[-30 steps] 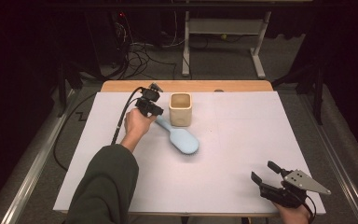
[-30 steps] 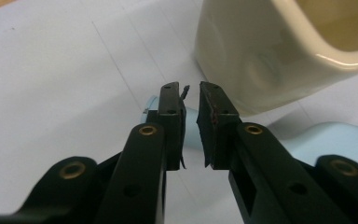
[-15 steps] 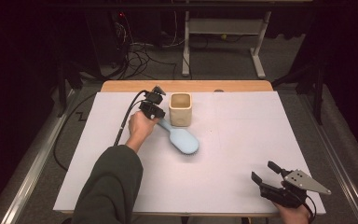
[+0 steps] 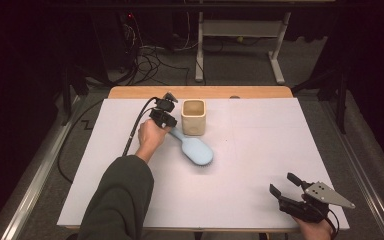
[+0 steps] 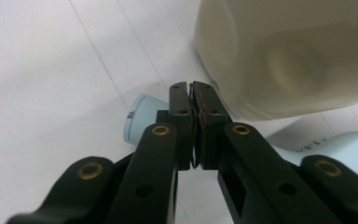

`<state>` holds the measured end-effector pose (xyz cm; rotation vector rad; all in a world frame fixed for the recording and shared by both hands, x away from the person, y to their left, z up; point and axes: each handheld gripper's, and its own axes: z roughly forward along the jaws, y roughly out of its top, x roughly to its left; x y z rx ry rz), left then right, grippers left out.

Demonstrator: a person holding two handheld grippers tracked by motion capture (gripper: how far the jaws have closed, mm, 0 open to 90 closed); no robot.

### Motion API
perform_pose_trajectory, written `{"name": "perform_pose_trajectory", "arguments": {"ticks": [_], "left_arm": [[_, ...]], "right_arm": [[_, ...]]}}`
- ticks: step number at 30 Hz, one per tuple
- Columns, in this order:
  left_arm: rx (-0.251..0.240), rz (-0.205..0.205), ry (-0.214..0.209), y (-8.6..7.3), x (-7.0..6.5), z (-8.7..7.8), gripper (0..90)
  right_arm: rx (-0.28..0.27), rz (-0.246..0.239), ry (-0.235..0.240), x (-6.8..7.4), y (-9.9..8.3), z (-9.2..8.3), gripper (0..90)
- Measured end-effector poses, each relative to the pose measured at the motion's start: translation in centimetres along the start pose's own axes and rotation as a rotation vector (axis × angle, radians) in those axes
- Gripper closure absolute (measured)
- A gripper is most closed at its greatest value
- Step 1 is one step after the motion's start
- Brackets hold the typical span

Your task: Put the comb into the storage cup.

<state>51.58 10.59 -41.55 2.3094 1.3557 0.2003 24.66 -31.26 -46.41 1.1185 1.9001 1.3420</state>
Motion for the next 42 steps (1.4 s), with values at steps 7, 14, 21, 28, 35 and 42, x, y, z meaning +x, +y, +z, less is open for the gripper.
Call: {"name": "perform_pose_trajectory", "arguments": {"ticks": [7,14,21,28,35,42], "left_arm": [[-0.007,0.013,0.007,0.04,-0.13,0.17,86.6],[-0.014,0.018,0.01,0.05,-0.17,0.37,86.7],[-0.01,0.021,0.0,0.06,-0.04,0.33,86.8],[-0.015,0.027,-0.005,0.17,-0.15,0.85,86.7],[0.006,0.038,0.003,0.13,-0.17,0.79,87.0],[0.028,0.047,0.007,-0.11,-0.24,0.65,86.9]], "right_arm": [[0.001,-0.002,0.0,-0.02,0.0,0.05,25.7],[0.005,0.001,-0.001,-0.03,-0.01,0.04,25.7],[0.005,0.002,-0.001,-0.04,-0.02,0.04,25.7],[0.004,0.004,-0.002,-0.1,-0.04,-0.02,25.7],[0.004,0.005,-0.003,-0.06,-0.04,0.01,25.7],[0.008,0.001,-0.005,-0.06,-0.04,0.03,25.7]]}}
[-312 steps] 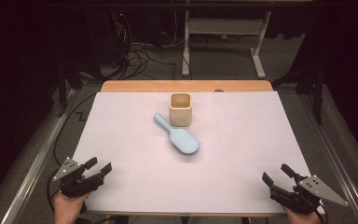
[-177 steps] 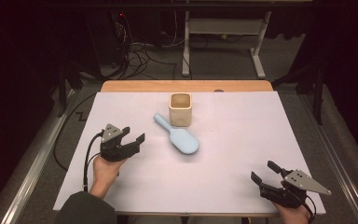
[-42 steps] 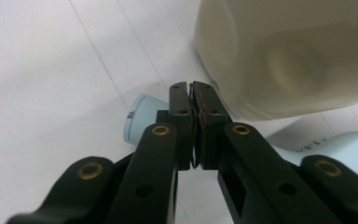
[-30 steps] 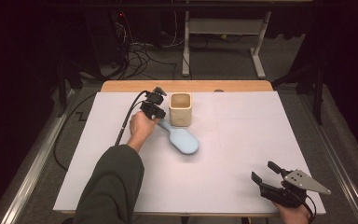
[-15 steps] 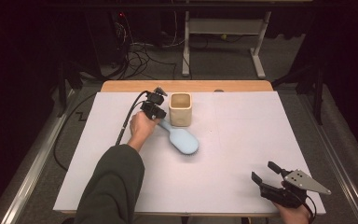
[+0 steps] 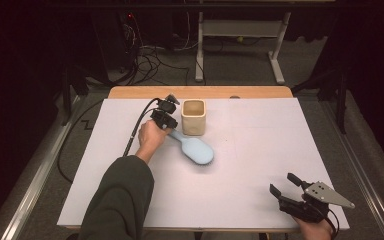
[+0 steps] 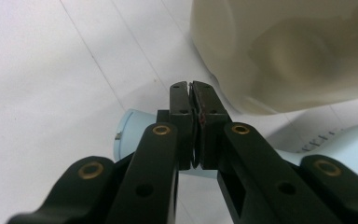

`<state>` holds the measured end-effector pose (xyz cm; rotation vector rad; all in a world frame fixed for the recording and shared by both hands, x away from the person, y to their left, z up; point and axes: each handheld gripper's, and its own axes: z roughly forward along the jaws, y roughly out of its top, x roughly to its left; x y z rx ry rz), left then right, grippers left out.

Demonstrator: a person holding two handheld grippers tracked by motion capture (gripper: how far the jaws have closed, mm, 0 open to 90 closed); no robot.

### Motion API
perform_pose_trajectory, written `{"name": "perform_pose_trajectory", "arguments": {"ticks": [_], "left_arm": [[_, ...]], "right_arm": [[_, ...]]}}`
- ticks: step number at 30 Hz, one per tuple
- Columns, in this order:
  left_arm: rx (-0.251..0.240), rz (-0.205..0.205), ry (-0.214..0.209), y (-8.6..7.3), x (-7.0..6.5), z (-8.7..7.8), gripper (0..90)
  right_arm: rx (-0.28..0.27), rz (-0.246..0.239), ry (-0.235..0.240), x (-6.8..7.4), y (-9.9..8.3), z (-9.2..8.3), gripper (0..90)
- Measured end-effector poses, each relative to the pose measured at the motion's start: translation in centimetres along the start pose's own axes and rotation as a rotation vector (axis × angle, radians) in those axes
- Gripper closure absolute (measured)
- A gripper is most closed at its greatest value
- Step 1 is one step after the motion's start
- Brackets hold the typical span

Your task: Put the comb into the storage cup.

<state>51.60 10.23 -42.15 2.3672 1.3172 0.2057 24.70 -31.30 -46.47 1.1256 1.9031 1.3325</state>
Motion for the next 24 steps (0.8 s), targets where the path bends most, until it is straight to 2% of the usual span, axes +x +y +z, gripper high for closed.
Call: {"name": "perform_pose_trajectory", "arguments": {"ticks": [11,24], "left_arm": [[0.032,0.031,-0.006,-0.9,-0.8,-0.1,86.9],[0.026,0.037,-0.025,-2.7,-0.9,-0.9,87.1]], "right_arm": [[0.001,-0.006,-0.006,0.0,0.0,0.0,25.9],[0.004,-0.01,-0.009,0.1,0.0,0.0,25.9]]}}
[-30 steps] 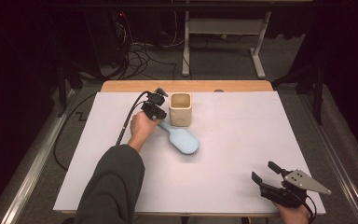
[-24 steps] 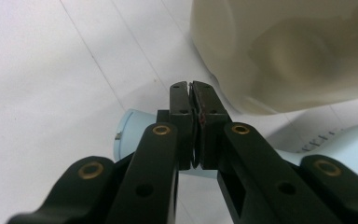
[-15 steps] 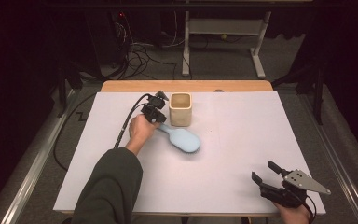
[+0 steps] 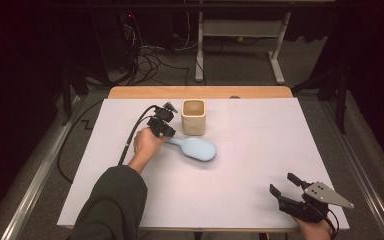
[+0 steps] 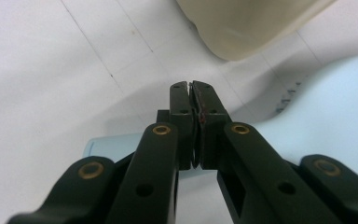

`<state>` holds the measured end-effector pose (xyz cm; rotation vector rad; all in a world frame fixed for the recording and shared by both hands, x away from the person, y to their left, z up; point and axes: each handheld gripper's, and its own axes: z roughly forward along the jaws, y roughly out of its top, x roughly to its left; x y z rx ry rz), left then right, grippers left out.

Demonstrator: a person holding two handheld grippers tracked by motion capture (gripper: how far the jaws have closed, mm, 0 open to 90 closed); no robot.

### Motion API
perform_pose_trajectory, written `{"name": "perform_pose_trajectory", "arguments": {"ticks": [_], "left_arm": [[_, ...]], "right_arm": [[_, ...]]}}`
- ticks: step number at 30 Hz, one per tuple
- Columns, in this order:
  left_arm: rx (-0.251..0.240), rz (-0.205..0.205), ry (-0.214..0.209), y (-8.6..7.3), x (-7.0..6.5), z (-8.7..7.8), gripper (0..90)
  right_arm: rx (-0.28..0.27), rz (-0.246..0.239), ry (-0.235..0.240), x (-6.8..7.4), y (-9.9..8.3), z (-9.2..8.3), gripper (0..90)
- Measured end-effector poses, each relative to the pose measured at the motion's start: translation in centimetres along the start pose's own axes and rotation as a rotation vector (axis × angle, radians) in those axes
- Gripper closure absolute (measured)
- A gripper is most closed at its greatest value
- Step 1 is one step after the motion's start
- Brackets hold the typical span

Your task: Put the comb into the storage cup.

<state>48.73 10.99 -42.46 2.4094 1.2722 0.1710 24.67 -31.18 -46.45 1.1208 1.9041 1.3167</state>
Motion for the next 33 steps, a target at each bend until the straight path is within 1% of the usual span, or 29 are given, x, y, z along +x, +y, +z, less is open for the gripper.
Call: {"name": "perform_pose_trajectory", "arguments": {"ticks": [9,18,21,26,33], "left_arm": [[0.005,0.006,-0.012,-0.6,-0.3,-0.3,87.4],[0.002,0.01,-0.026,-1.6,-0.4,-0.6,88.0],[0.009,0.019,-0.03,-1.9,-0.5,-0.8,88.0],[0.002,0.022,-0.043,-2.5,-0.6,-1.0,88.0],[0.007,0.042,-0.051,-3.1,-0.9,-1.3,88.0]], "right_arm": [[0.0,0.001,0.002,0.0,0.0,0.0,25.8],[-0.001,-0.001,0.002,0.0,0.0,0.0,25.9],[-0.001,-0.001,0.002,0.0,0.0,0.0,25.8],[-0.001,-0.002,0.002,0.0,0.0,0.0,25.9],[0.0,0.0,0.0,0.0,0.0,0.0,25.9]]}}
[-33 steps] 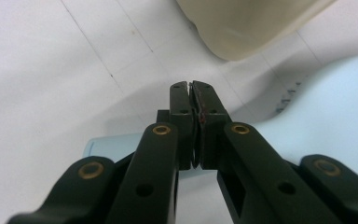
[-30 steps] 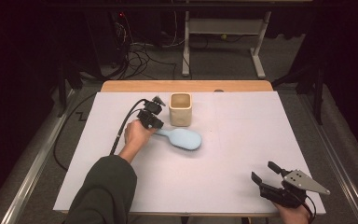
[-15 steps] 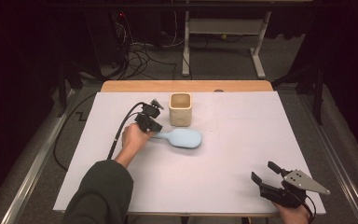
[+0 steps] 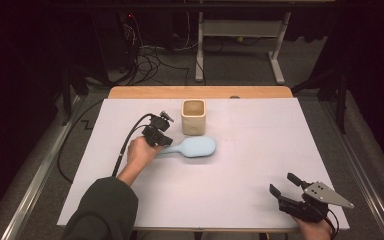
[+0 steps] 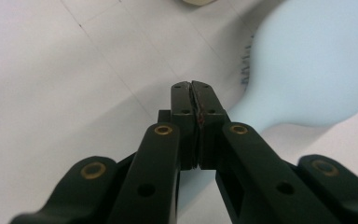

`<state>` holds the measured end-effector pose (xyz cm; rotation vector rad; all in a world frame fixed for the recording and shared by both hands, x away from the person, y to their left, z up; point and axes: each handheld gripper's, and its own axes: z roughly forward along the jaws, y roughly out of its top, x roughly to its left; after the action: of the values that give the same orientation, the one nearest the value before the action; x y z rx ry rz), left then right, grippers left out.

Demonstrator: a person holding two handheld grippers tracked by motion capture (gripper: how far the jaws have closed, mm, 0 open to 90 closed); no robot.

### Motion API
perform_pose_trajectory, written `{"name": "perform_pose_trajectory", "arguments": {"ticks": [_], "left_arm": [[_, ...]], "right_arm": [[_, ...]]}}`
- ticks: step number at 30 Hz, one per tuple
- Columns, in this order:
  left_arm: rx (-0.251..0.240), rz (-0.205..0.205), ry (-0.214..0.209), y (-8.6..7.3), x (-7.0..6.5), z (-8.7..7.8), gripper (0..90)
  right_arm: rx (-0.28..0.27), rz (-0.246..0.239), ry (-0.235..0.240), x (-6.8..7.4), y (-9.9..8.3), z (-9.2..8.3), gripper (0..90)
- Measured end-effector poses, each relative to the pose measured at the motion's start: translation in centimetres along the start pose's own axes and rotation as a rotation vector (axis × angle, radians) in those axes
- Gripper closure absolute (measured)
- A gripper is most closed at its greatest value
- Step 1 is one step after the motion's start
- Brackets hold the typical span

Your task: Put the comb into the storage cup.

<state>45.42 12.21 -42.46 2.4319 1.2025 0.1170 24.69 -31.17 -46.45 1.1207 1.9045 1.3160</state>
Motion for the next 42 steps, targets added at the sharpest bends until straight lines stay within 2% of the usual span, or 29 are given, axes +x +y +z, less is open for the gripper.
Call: {"name": "perform_pose_trajectory", "arguments": {"ticks": [19,32,42], "left_arm": [[-0.01,0.005,-0.034,-1.9,-0.7,-0.5,88.0],[-0.018,0.043,-0.035,-3.3,-1.8,-0.9,88.0],[-0.034,0.048,-0.047,-4.0,-2.3,-1.2,88.0]], "right_arm": [[0.0,-0.005,-0.001,0.0,0.0,0.0,25.9],[0.0,-0.008,-0.002,0.1,0.0,0.0,25.9],[0.0,-0.007,-0.002,0.1,0.0,0.0,25.9]]}}
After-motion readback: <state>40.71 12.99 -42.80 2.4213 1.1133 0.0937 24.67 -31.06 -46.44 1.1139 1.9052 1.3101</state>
